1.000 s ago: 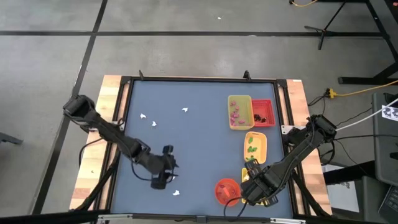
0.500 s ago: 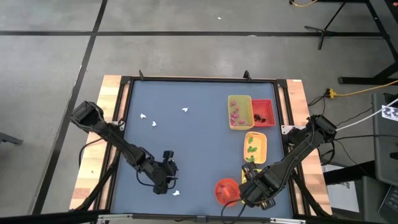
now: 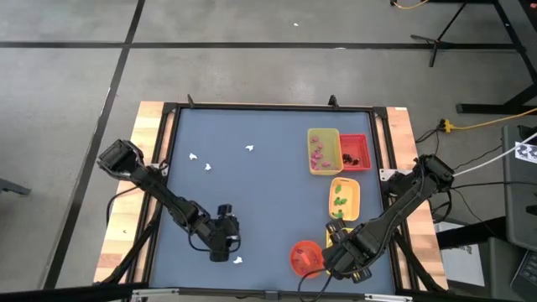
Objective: Sort Halloween decoration
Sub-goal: Put the white ghost toy into the bottom yellow bin
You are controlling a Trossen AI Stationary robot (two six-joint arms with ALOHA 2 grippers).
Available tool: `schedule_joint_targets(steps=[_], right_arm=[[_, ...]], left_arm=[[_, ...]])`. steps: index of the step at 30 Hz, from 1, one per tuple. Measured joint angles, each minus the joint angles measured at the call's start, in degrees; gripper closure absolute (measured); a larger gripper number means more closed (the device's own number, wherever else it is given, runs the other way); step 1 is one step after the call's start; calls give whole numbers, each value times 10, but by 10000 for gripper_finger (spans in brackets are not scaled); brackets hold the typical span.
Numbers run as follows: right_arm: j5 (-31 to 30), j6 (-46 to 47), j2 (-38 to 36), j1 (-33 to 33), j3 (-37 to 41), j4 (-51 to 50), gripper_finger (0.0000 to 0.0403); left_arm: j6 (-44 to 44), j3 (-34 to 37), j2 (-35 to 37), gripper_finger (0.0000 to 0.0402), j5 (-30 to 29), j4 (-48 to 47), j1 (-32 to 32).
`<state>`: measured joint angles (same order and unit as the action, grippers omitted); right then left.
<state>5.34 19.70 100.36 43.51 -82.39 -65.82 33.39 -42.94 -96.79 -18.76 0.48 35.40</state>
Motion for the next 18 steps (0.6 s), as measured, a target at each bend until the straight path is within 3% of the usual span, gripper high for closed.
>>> schedule_joint_targets(steps=[18], right_arm=[[0, 0, 0, 0, 0, 0, 178]], left_arm=[[84, 0, 0, 234, -1, -14, 0]])
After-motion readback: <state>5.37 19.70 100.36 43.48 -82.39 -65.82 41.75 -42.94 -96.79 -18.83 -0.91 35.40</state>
